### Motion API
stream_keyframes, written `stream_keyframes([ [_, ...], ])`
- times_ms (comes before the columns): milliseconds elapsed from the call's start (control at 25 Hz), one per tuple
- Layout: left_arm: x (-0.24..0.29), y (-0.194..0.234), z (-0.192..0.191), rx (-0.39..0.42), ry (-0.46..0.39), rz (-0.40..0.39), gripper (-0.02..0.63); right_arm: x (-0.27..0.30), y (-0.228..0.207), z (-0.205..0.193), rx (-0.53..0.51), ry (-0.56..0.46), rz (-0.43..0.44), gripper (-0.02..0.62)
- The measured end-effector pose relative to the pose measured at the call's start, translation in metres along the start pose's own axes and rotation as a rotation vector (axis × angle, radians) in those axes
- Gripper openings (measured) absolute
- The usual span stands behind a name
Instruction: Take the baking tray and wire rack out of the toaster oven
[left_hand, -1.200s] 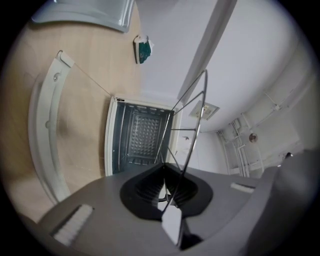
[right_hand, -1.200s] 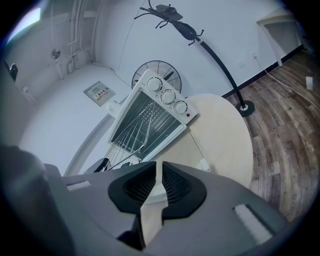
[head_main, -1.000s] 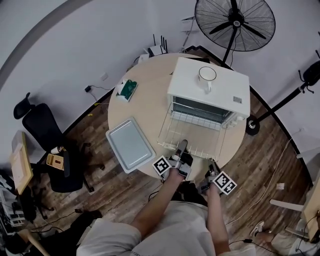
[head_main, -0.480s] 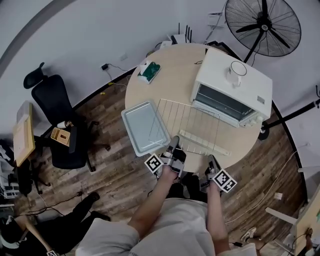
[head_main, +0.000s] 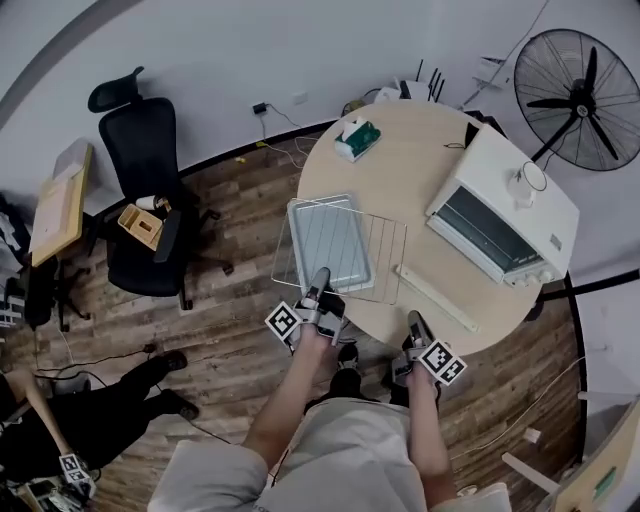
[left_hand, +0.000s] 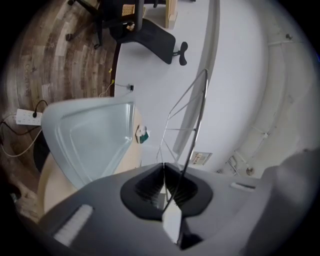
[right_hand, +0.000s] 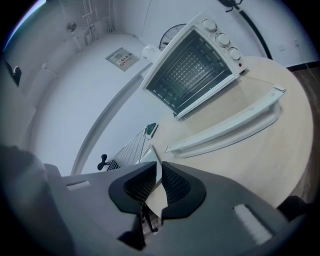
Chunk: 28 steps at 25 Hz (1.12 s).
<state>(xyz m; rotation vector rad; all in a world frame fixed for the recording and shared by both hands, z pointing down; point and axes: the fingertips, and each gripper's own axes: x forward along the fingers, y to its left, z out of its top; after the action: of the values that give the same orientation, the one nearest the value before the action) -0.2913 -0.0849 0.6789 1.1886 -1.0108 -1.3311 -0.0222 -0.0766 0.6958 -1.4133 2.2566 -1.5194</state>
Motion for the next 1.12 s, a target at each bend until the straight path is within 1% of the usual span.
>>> stream_keyframes([
  [80,-0.009,0.008,0.023,0.014,-0.013,0.028,0.057,0.008,0.012,-0.013,-0.037,0.05,0.02,0.033],
  [160,-0.013,0.016,0.039,0.013,-0.008,0.054,0.057,0.013,0.019,-0.021,-0.056,0.08,0.031,0.034],
  [240,-0.016,0.02,0.049,0.007,0.009,0.072,0.057,0.014,0.021,-0.025,-0.062,0.09,0.033,0.033],
  [360,-0.017,0.026,0.062,0.025,0.039,0.098,0.057,0.014,0.021,-0.027,-0.071,0.099,0.031,0.033],
  [520,-0.018,0.037,0.081,0.034,0.067,0.152,0.058,0.014,0.019,-0.028,-0.068,0.108,0.027,0.032],
  [640,-0.018,0.044,0.095,0.054,0.114,0.196,0.058,0.012,0.016,-0.026,-0.073,0.108,0.02,0.033],
  [720,-0.017,0.047,0.102,0.089,0.165,0.231,0.058,0.011,0.013,-0.024,-0.073,0.105,0.011,0.033],
  [800,-0.014,0.052,0.108,0.159,0.214,0.27,0.058,0.01,0.009,-0.02,-0.076,0.101,0.001,0.032],
  [880,-0.01,0.058,0.114,0.261,0.251,0.325,0.058,0.011,0.006,-0.018,-0.074,0.1,-0.001,0.032],
  [1000,-0.004,0.061,0.123,0.441,0.287,0.419,0.058,0.012,0.005,-0.02,-0.069,0.106,-0.002,0.032],
  [1120,0.002,0.061,0.126,0.625,0.33,0.482,0.06,0.012,0.003,-0.021,-0.069,0.108,-0.004,0.032],
])
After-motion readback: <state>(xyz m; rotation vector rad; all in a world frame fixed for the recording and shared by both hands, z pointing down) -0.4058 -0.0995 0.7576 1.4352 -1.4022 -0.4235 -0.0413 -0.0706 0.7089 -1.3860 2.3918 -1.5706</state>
